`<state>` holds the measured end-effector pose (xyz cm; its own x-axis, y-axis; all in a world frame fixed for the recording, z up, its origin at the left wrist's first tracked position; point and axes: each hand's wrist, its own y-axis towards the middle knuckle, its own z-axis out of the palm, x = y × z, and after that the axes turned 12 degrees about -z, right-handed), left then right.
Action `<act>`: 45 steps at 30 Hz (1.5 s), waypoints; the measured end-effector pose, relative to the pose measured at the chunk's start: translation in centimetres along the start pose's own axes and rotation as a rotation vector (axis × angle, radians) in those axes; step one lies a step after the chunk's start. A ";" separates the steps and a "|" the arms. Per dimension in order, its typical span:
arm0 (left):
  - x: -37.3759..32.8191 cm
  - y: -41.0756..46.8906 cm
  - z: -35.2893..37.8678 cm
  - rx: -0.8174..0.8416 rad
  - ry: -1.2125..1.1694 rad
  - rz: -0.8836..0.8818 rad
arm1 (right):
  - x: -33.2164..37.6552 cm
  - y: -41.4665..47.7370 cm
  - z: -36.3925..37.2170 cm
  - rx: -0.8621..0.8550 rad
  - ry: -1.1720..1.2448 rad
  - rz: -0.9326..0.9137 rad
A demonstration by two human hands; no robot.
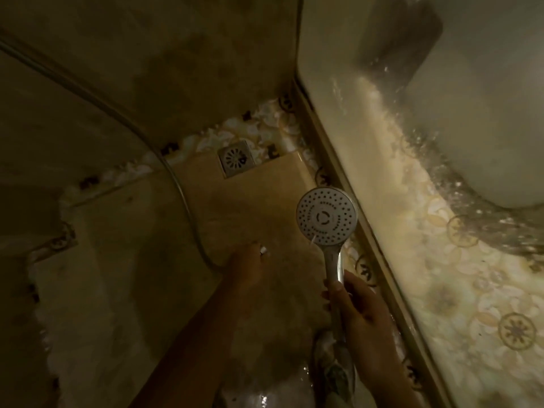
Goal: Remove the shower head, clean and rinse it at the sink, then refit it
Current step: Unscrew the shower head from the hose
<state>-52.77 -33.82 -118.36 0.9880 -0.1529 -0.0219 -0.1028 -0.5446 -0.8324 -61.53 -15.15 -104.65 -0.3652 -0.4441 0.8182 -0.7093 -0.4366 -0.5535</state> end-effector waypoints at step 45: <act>-2.0 -52.4 -47.3 0.214 -0.862 0.831 | 54.5 -22.6 3.6 0.086 0.333 -0.650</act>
<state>-54.80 -43.97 -48.48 0.3912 0.2522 -0.8851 -0.8003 -0.3815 -0.4625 -63.19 -32.31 -48.14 -0.0605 0.1813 0.9816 -0.7999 -0.5970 0.0609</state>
